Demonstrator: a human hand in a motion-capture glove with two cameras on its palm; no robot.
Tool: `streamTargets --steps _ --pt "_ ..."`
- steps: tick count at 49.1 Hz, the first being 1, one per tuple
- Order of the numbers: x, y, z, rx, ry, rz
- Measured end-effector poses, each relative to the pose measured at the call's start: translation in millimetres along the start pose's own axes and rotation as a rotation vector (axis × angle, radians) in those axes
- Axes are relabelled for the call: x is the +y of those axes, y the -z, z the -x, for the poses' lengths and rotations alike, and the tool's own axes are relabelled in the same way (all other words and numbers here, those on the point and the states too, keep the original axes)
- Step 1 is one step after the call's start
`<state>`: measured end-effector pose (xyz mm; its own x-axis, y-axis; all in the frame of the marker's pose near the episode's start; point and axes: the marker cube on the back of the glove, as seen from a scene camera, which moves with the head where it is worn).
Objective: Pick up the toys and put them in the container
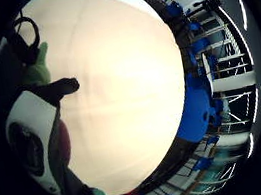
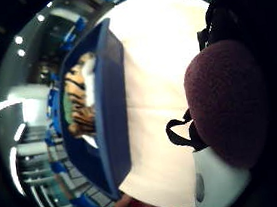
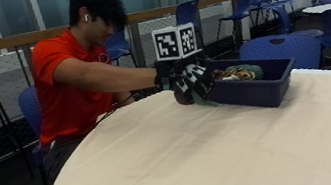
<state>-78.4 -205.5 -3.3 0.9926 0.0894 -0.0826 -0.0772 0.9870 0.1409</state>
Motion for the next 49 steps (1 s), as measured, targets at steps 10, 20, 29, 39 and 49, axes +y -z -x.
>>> streamTargets --steps 10,20,29,39,49 --pt "10.3 52.8 31.5 -0.053 0.060 -0.048" --pt "22.6 79.7 96.2 -0.090 0.197 -0.060" --pt "35.0 106.4 174.1 -0.079 0.487 -0.110" --pt "30.1 118.2 232.6 -0.089 0.411 -0.104" --pt "27.0 84.6 234.5 0.018 0.496 0.008"
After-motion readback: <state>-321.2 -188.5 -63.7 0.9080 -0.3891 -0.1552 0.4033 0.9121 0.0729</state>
